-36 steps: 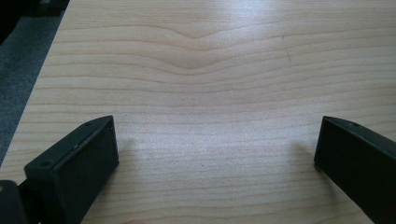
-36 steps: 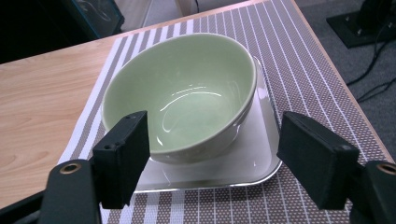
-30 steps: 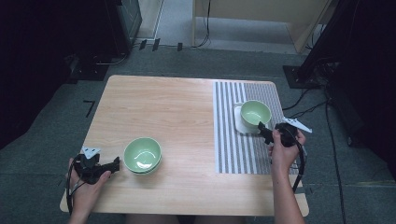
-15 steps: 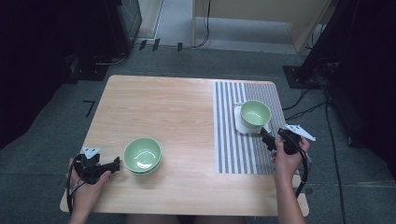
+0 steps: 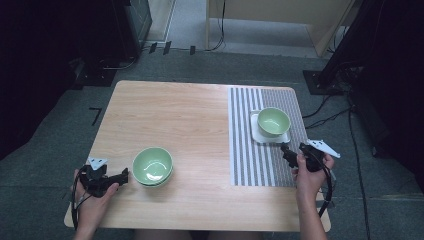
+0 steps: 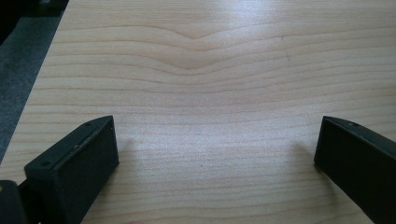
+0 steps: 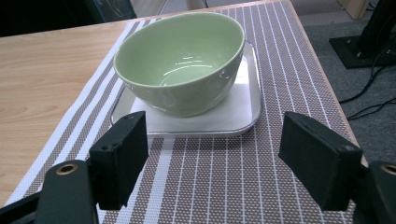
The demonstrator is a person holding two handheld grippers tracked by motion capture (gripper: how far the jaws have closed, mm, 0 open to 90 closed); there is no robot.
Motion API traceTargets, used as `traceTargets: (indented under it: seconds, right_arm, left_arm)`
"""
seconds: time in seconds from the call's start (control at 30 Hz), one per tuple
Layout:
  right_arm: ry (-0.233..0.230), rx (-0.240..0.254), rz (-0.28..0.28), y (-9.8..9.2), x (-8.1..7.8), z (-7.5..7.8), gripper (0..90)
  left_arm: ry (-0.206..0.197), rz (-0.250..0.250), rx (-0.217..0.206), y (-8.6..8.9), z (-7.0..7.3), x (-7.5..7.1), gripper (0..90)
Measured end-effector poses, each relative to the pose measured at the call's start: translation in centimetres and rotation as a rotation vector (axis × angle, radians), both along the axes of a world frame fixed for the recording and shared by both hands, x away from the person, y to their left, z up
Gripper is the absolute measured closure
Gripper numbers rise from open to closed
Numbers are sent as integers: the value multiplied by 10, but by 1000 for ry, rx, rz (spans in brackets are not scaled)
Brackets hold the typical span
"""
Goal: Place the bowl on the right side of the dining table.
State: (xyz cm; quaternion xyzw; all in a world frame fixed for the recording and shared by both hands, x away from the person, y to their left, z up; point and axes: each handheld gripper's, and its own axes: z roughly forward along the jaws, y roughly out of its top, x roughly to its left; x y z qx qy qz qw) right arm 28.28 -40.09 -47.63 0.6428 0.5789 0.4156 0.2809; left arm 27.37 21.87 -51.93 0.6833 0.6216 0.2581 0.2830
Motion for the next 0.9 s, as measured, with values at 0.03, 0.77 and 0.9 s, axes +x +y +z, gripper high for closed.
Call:
traceTargets:
  seconds: [0.03,0.77,0.9]
  right_arm:
    - [-1,-2,0,0,-1,0,243]
    - [12,-13,13,-9,-20,-12,239]
    - [21,-20,13,-11,-24,-14,239]
  left_arm:
    - [0,0,0,0,0,0,0]
    - [1,-2,1,0,0,0,0]
    - [1,-1,1,0,0,0,0]
